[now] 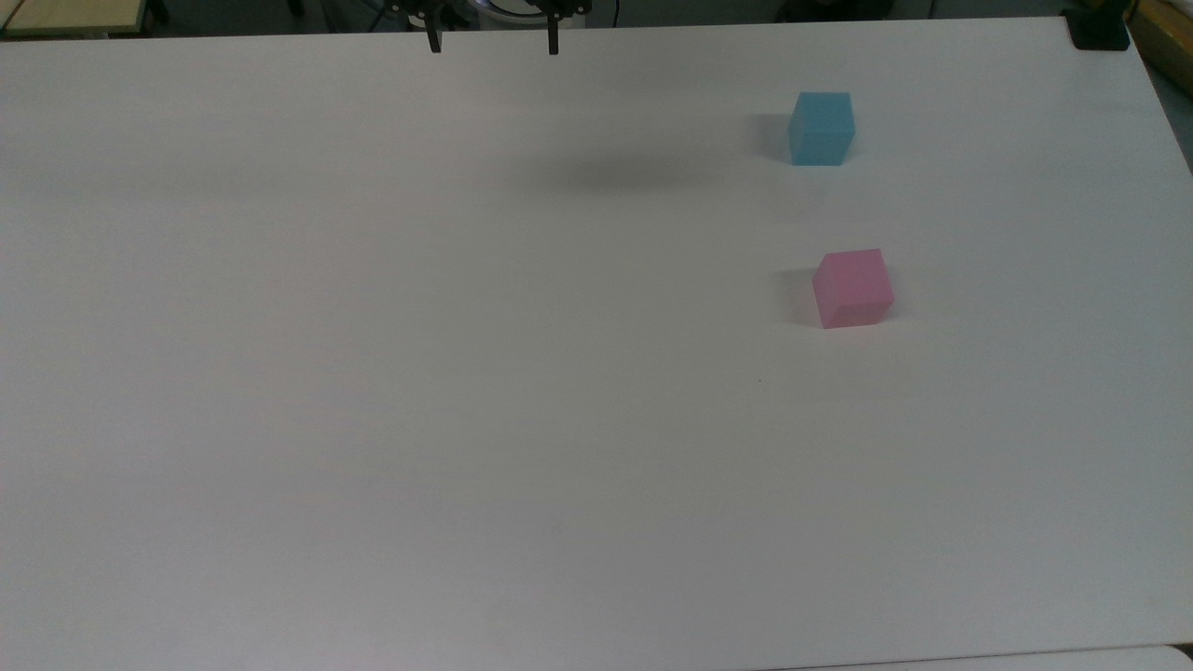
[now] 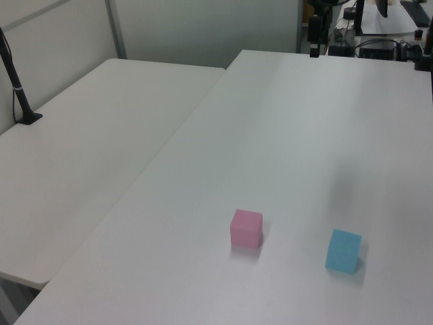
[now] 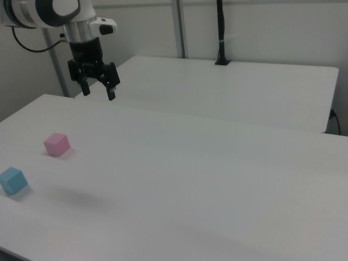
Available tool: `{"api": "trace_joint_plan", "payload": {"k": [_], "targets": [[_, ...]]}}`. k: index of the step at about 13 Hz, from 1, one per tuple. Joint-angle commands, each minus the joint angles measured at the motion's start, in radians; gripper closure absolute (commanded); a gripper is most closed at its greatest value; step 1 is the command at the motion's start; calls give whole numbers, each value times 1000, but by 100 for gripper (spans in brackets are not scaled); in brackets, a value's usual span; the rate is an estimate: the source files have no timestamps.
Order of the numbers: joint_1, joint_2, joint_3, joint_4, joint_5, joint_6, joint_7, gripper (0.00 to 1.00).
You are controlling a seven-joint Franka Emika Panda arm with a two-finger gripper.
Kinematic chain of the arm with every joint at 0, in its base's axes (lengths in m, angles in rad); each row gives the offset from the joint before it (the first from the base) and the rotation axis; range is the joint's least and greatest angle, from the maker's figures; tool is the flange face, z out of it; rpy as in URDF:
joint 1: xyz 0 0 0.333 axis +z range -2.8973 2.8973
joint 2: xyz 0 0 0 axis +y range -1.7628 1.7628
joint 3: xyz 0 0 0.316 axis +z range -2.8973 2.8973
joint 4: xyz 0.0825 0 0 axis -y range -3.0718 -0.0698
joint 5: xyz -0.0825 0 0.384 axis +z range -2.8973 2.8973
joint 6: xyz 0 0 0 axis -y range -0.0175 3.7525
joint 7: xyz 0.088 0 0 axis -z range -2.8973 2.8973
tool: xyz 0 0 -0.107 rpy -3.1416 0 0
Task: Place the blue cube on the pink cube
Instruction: 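Move the open gripper over the light-blue cube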
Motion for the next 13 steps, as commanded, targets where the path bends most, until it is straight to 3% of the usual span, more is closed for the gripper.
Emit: {"api": "trace_joint_plan", "payload": {"k": [1,13], "targets": [[-2,-6,-8,6,9,-9,-15,0],[11,-1,-2,3,9,0,-5,0]]}}
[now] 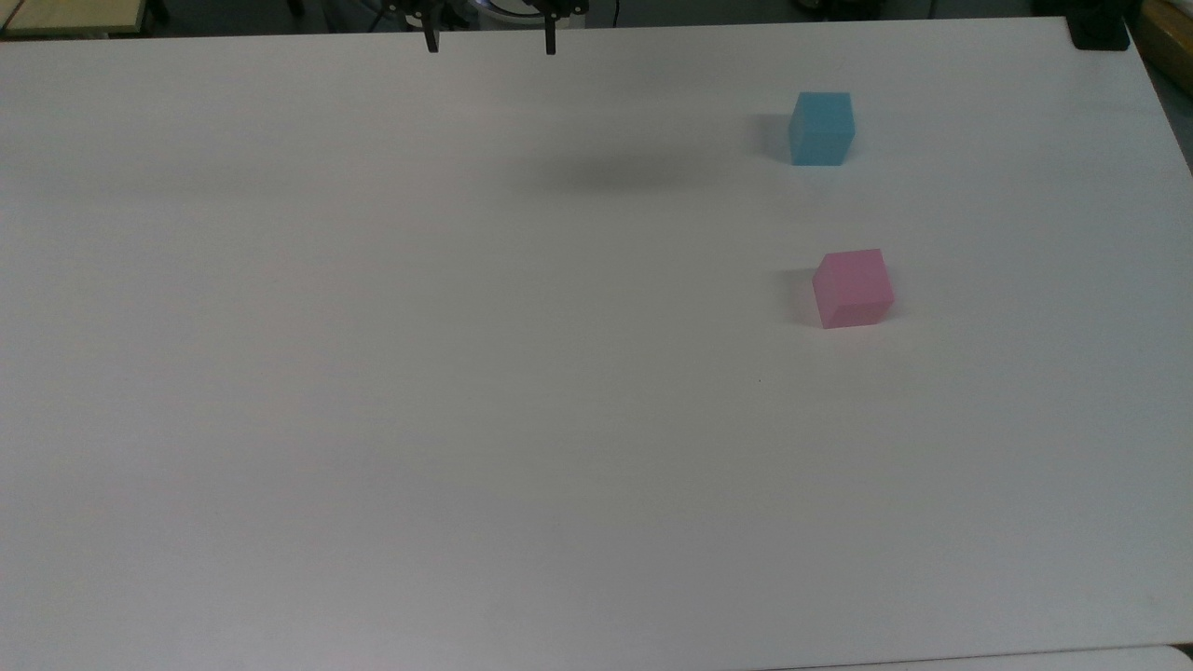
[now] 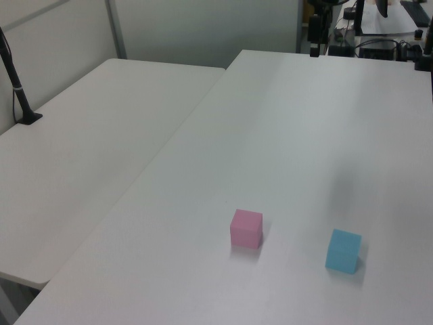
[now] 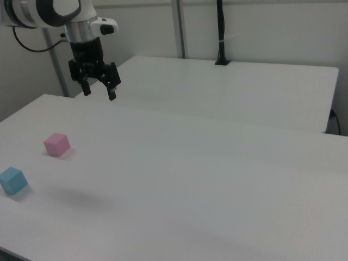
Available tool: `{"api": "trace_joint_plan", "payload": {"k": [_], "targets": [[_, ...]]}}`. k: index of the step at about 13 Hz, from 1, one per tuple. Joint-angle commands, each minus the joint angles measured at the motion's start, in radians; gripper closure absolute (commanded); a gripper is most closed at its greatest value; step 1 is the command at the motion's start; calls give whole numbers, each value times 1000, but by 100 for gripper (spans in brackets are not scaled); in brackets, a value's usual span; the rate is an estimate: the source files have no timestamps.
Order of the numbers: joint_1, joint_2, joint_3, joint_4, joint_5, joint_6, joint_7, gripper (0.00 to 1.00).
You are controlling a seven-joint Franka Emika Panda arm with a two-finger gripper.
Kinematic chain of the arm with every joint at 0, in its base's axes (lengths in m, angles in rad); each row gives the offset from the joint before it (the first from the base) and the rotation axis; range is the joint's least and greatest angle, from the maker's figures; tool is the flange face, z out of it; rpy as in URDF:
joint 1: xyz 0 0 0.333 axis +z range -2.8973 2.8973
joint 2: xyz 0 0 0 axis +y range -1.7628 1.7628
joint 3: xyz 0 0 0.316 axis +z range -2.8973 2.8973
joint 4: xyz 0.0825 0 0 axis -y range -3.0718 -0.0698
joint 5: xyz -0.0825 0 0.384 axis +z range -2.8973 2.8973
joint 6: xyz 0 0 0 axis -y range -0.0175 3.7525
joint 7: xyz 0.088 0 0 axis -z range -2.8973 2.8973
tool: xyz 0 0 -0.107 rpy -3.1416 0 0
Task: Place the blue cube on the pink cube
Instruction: 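Move the open gripper over the light-blue cube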
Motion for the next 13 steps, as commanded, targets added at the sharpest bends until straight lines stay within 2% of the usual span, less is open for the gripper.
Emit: {"api": "trace_joint_plan", "payload": {"k": [1,2,5,10,13], "targets": [[18,-2,5,2,13,0,0,0],[33,-2,8,4,18,0,8,0],[152,-9,8,5,18,1,168,0],[421,-15,8,-1,18,0,412,0],[568,-68,8,-88,18,3,465,0]]}}
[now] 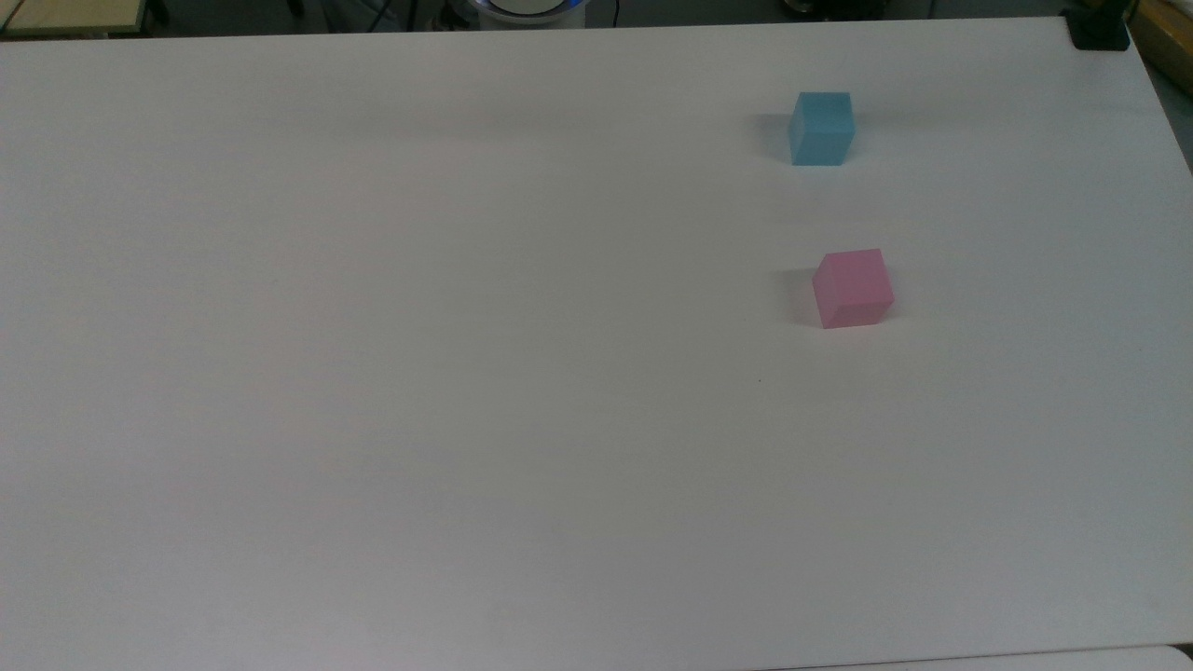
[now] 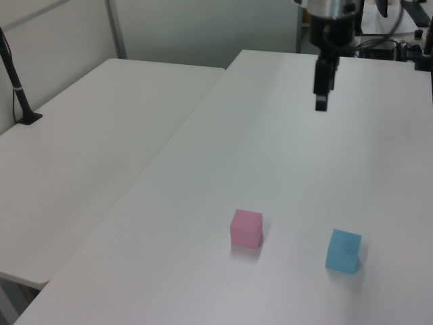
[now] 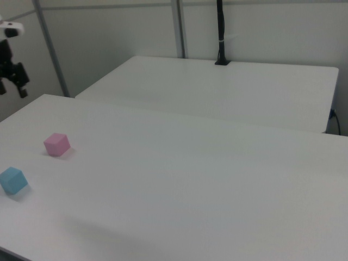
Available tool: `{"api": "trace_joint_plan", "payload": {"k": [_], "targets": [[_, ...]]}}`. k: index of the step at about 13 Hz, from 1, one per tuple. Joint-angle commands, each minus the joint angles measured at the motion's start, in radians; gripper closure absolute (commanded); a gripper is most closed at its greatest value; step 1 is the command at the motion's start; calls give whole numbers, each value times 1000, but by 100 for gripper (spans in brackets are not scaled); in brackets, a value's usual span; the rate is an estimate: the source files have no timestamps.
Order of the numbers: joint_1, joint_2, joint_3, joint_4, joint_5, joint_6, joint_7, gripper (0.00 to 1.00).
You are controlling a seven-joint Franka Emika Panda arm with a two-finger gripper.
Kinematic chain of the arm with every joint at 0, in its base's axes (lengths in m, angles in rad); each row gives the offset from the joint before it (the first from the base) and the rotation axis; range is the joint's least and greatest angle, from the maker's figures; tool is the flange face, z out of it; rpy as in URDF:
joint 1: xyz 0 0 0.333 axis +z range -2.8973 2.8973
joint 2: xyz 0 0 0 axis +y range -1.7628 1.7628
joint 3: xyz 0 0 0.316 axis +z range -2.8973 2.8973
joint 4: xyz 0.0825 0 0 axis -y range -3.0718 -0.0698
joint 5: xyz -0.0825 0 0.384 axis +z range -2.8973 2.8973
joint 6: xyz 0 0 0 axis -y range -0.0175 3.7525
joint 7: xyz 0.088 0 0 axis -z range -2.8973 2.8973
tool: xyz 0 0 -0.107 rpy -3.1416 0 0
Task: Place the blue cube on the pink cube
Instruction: 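Move the open gripper over the light-blue cube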
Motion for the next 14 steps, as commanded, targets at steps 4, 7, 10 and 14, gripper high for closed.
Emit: {"api": "trace_joint_plan", "payload": {"k": [4,7,10,14], "targets": [[207,-80,-16,-184,27,110,174,0],[247,-68,-16,-269,33,251,306,0],[257,-22,-16,-362,33,343,356,0],[245,45,-17,-434,22,434,353,0]]}}
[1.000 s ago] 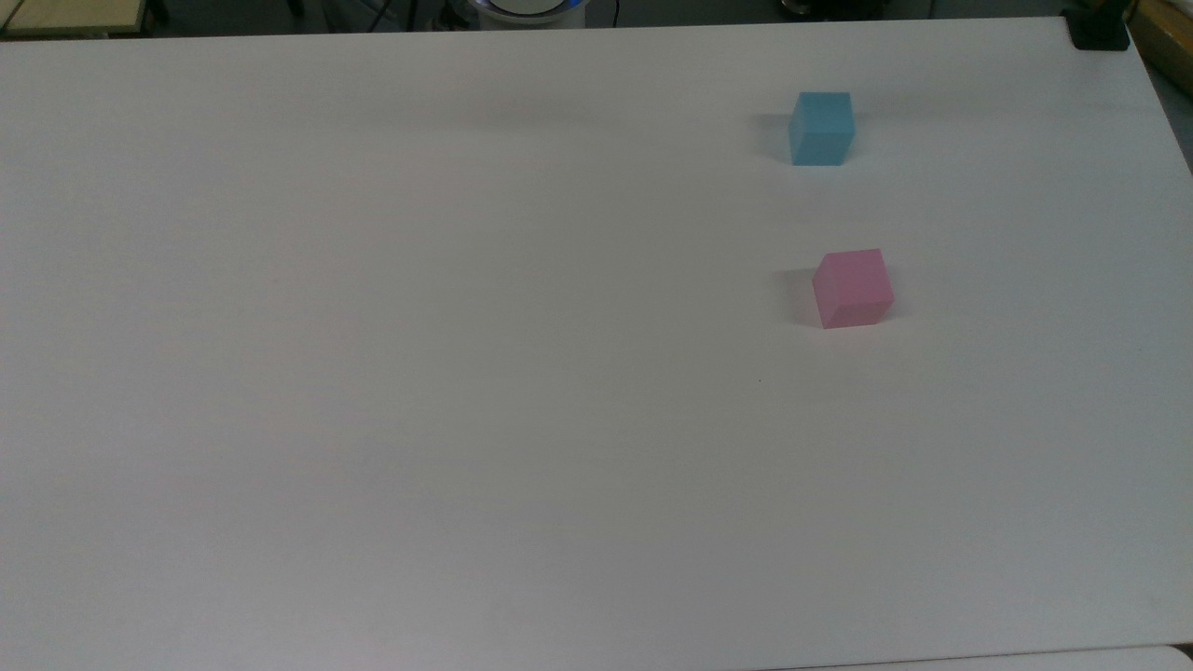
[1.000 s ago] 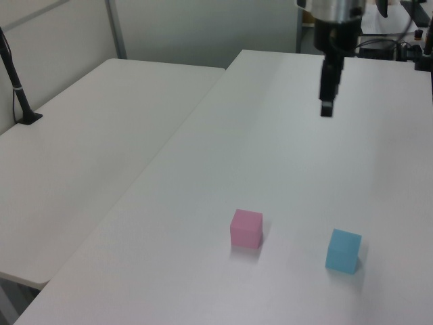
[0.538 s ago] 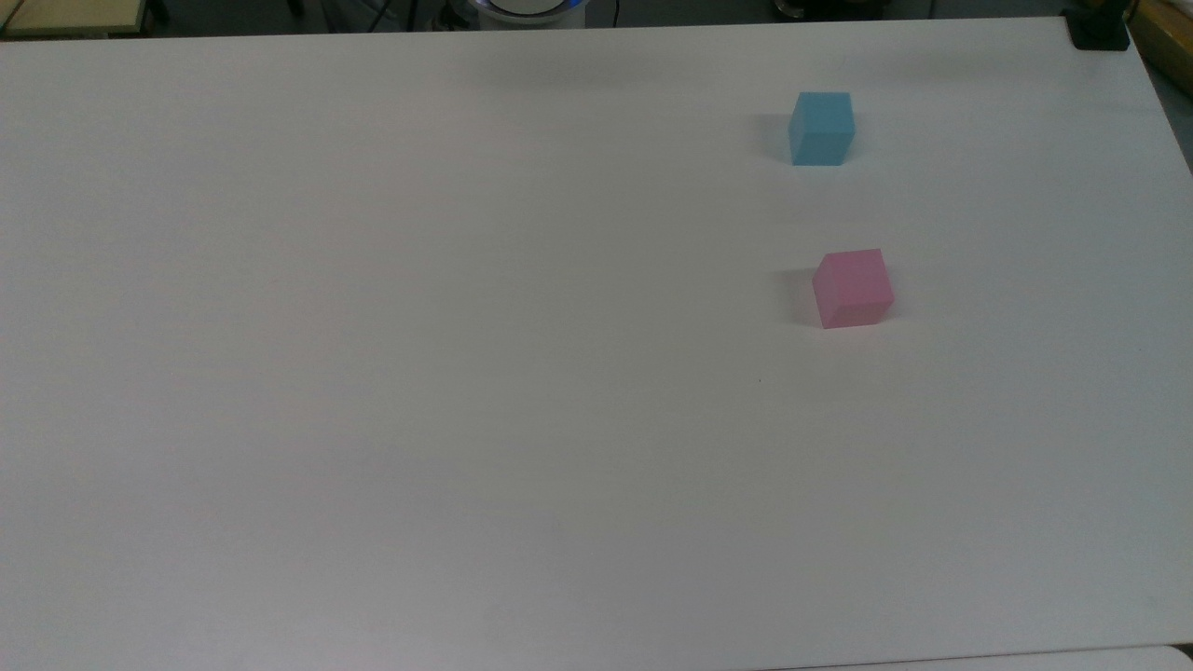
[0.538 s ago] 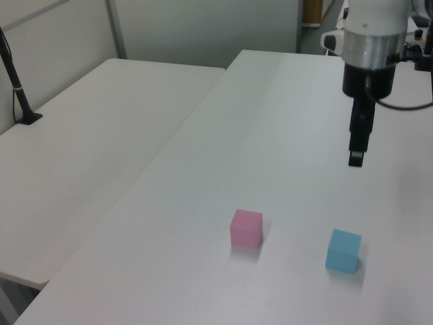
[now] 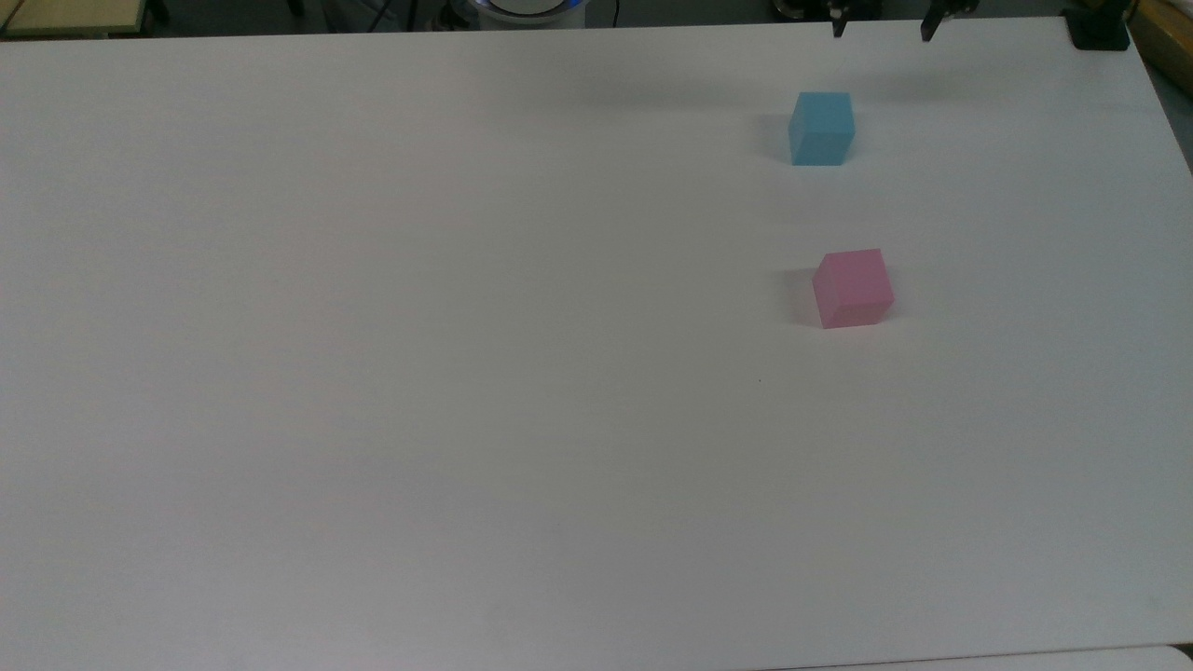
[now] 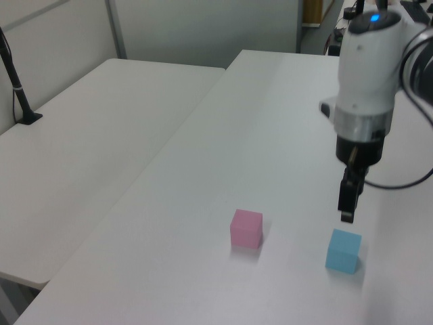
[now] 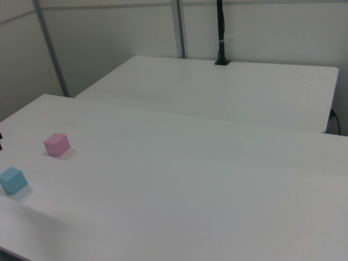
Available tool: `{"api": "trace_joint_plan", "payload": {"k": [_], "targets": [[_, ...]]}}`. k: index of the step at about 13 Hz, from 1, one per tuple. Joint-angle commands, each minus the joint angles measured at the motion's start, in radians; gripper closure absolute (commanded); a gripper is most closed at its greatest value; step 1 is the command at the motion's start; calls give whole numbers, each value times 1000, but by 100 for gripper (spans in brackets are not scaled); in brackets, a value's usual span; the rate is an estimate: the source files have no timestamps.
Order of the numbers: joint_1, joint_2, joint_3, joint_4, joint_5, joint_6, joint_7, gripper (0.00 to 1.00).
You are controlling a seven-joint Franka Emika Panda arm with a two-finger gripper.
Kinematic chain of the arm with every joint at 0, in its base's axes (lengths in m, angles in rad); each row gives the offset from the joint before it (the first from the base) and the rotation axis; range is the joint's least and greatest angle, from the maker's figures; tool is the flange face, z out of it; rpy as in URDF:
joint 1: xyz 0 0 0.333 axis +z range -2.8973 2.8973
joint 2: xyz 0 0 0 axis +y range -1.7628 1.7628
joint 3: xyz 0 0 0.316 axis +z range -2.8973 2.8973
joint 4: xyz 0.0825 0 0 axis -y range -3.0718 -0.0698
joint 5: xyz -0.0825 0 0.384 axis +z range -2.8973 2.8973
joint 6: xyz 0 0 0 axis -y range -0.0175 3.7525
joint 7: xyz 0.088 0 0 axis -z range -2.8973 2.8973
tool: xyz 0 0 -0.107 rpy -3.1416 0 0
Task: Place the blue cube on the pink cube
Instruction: 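Lower the gripper around the light-blue cube and close it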
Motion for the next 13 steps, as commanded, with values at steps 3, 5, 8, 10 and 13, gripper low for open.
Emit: {"api": "trace_joint_plan", "payload": {"k": [3,5,8,10,13], "targets": [[5,54,-14,-115,-19,140,9,0],[5,74,-14,-131,-20,168,9,0],[4,94,-14,-184,-26,214,9,0],[5,98,-14,-212,-28,264,11,0],[7,112,-14,-218,-37,309,12,4]]}}
